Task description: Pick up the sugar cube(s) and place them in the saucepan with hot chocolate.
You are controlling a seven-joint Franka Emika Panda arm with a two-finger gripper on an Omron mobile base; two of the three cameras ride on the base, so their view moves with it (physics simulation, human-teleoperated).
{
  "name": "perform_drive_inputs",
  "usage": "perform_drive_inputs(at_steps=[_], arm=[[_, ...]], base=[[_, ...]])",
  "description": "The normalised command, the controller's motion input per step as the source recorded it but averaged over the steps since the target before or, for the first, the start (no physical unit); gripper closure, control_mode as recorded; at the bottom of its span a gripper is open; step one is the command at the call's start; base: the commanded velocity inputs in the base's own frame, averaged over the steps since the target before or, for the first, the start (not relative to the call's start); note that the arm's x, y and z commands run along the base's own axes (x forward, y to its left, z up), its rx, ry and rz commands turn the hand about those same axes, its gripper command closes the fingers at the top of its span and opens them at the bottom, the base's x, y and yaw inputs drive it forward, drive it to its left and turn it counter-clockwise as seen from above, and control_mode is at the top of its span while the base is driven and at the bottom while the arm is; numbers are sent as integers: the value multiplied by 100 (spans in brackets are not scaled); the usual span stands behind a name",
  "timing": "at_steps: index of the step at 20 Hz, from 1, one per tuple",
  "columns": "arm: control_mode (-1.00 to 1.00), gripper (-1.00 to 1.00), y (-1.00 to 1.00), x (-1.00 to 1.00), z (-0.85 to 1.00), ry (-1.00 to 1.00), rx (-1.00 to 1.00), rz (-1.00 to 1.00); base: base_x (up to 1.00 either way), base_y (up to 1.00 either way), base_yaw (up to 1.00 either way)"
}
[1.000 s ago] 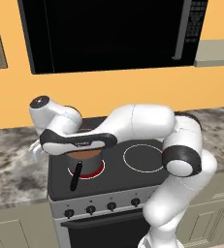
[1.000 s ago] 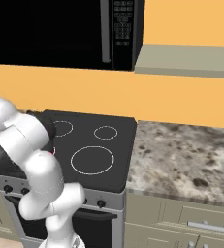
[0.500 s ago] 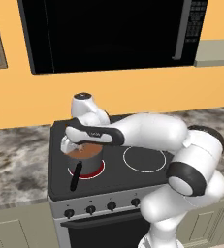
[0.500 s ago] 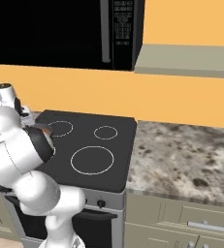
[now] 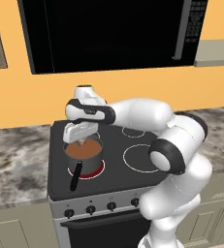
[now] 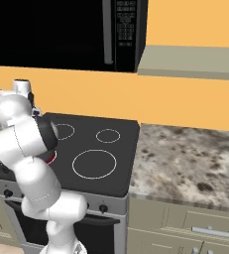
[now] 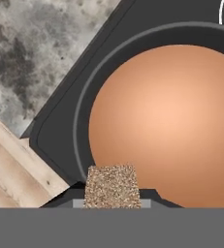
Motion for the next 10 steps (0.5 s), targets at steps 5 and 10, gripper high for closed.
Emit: perform_drive_inputs(at_steps=[5,10], arm=[[-100,100,0,1,-24,0,-1,0],[-100,100,0,6,-8,0,0,0]], base=[[0,0,0],[0,0,0]])
